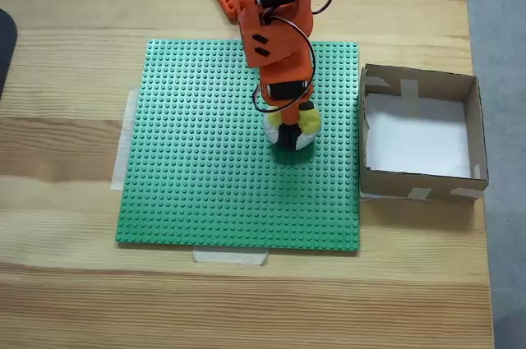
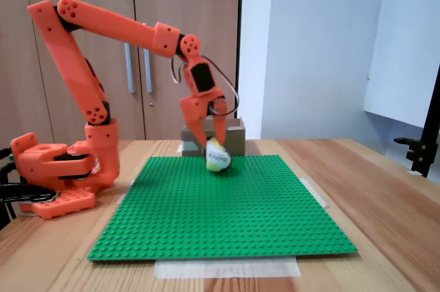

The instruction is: Pick the ball and put it in the box.

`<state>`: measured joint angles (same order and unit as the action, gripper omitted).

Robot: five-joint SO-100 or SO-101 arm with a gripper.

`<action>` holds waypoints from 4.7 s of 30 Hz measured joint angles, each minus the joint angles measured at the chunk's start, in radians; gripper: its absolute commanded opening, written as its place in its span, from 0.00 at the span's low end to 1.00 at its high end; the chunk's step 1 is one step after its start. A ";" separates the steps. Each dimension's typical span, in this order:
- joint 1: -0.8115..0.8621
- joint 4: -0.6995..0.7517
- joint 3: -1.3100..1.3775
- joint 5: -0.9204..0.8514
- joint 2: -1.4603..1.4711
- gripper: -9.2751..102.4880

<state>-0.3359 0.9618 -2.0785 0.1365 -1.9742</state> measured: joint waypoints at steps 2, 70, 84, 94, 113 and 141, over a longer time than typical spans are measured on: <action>0.003 0.014 0.035 0.000 -0.003 0.08; -0.508 0.222 0.767 -0.005 0.408 0.08; -0.531 0.178 0.752 0.032 0.471 0.08; -0.528 0.106 0.646 0.031 0.471 0.08; -0.508 0.077 0.623 0.026 0.471 0.16; -0.465 0.101 0.624 0.006 0.397 0.21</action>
<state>-0.8007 1.0630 -1.4542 0.1427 -1.5769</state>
